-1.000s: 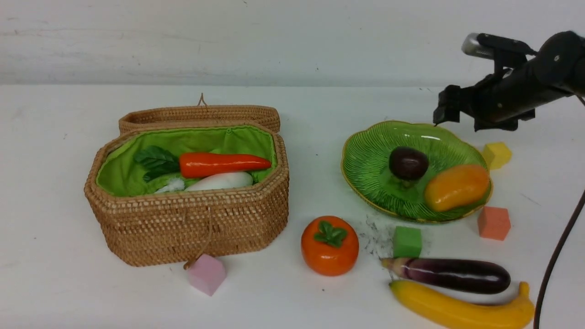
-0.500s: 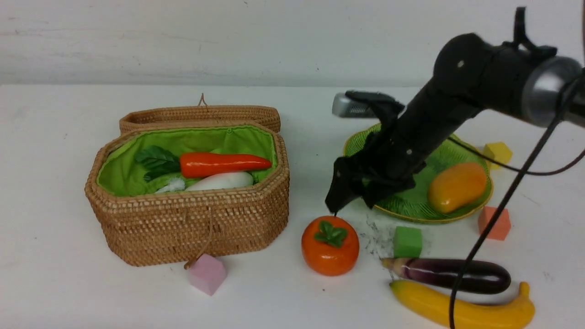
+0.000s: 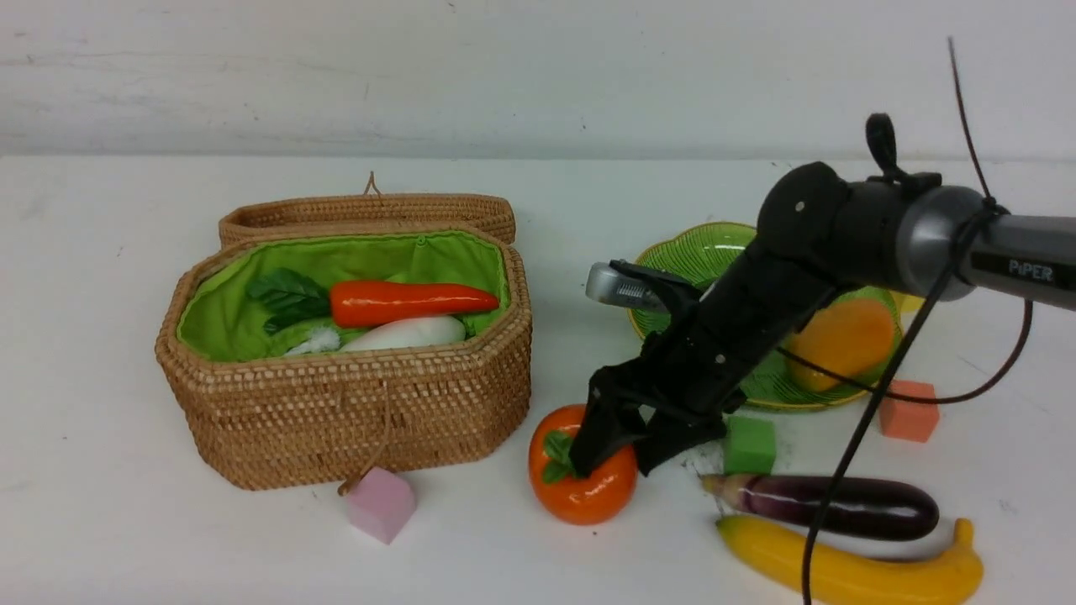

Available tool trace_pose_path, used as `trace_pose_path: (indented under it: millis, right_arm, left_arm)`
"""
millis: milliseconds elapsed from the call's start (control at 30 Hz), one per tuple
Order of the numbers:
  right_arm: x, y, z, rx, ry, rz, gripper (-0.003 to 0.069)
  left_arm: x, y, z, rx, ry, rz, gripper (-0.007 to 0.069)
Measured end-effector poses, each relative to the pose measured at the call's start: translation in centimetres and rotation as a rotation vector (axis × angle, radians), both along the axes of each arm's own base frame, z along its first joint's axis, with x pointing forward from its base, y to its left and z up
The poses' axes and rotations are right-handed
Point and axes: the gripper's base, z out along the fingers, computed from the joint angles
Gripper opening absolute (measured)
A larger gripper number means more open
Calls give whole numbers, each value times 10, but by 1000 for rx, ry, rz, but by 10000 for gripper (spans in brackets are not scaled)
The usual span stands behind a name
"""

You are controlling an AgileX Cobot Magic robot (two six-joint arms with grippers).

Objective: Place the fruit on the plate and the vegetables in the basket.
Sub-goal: Grab a tomato with your right arm and place it on the plate on the right.

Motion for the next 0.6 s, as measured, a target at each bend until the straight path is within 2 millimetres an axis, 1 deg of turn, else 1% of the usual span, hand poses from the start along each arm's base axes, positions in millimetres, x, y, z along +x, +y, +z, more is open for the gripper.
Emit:
trace_pose_path:
  millis: [67,133,200,300,367,533,567,600]
  right_arm:
    - [0,1,-1,13,-2,8,568]
    - [0,2,-1,29,-15,37,515]
    - [-1,2,-1,33,-23,56,483]
    - [-1,-2,0,37,-19,79,484]
    - [-1,-8,4,31,-20,87,484]
    - [3,-27,29,48,-55,72,484]
    - [5,-34,37,53,-73,59,484]
    - [8,-44,53,62,-114,34,484]
  left_arm:
    - [0,0,0,0,0,0,195]
    - [0,0,0,0,0,0,197]
    - [0,0,0,0,0,0,198]
    - [0,0,0,0,0,0,198]
    - [0,0,0,0,0,0,198]
    - [0,0,0,0,0,0,198]
    - [0,0,0,0,0,0,198]
    - [0,0,0,0,0,0,198]
